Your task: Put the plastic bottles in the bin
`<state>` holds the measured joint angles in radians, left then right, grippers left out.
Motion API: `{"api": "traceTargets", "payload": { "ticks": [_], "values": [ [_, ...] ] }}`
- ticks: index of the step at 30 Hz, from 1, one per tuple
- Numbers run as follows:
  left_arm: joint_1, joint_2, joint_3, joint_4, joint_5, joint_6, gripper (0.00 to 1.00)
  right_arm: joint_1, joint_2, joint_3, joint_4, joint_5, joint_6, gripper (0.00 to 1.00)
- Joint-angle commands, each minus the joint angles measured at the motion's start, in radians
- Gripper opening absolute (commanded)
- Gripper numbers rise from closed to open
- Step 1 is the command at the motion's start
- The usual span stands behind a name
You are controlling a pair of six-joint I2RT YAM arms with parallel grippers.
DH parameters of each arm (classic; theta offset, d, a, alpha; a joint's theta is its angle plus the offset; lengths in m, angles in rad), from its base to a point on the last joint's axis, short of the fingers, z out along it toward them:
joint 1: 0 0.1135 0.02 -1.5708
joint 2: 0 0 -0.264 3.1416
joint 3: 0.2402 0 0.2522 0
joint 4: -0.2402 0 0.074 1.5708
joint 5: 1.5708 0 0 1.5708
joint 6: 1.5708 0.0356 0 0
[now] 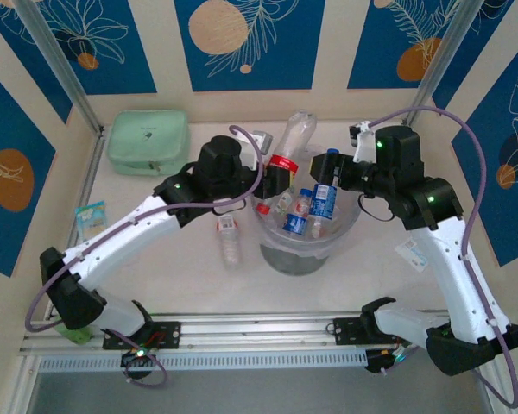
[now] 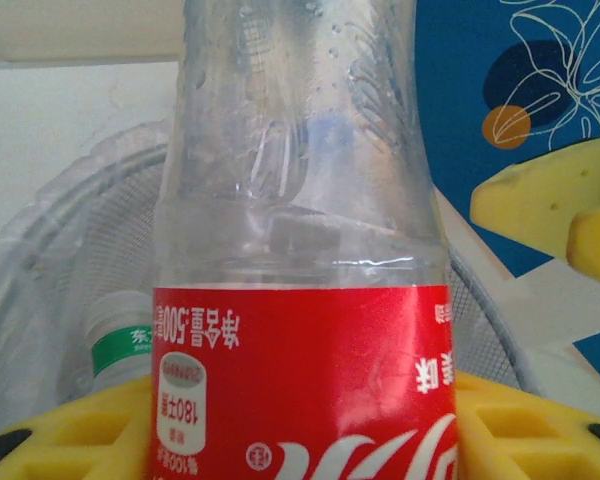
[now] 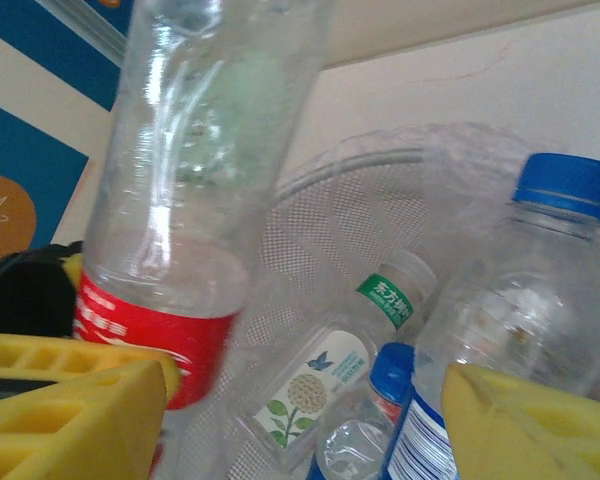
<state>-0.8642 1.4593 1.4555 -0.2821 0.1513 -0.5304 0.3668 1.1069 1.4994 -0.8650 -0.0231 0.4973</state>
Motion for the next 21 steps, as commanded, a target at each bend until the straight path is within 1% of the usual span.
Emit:
{"api": "traceTargets", "payload": {
  "ticks": [1,4,6,8,9,13,15,17,19,21],
  "values": [
    [-0.029,0.043,0.054,0.028,-0.052,-0.002,0.48,0.009,0.012,0.039,0.039,-0.005,-0.024,0.73],
    [-0.030,0.048,0.071,-0.013,-0.094,0.029,0.57,0.014,0.042,0.060,0.052,-0.026,-0.037,0.73],
    [-0.031,0.040,0.070,-0.023,-0.093,0.037,0.73,0.021,0.064,0.067,0.052,-0.026,-0.050,0.72],
    [-0.031,0.030,0.071,-0.028,-0.091,0.049,0.86,0.028,0.088,0.075,0.046,-0.018,-0.064,0.68],
    [-0.031,0.023,0.071,-0.028,-0.103,0.057,0.88,0.033,0.099,0.079,0.043,-0.004,-0.070,0.67],
    [-0.030,-0.010,0.076,-0.039,-0.163,0.094,0.89,0.051,0.106,0.079,0.038,0.050,-0.083,0.63],
    [-0.029,-0.037,0.072,-0.047,-0.201,0.111,0.85,0.054,0.095,0.059,0.037,0.072,-0.077,0.59],
    [-0.022,-0.070,0.063,-0.056,-0.237,0.120,0.79,0.061,0.090,0.035,0.052,0.063,-0.069,0.55],
    [-0.009,-0.108,0.052,-0.068,-0.259,0.129,0.76,0.077,0.098,0.019,0.058,0.047,-0.066,0.53],
    [0.011,-0.158,0.040,-0.098,-0.300,0.127,0.74,0.100,0.119,0.016,0.047,0.061,-0.074,0.52]
  ]
}}
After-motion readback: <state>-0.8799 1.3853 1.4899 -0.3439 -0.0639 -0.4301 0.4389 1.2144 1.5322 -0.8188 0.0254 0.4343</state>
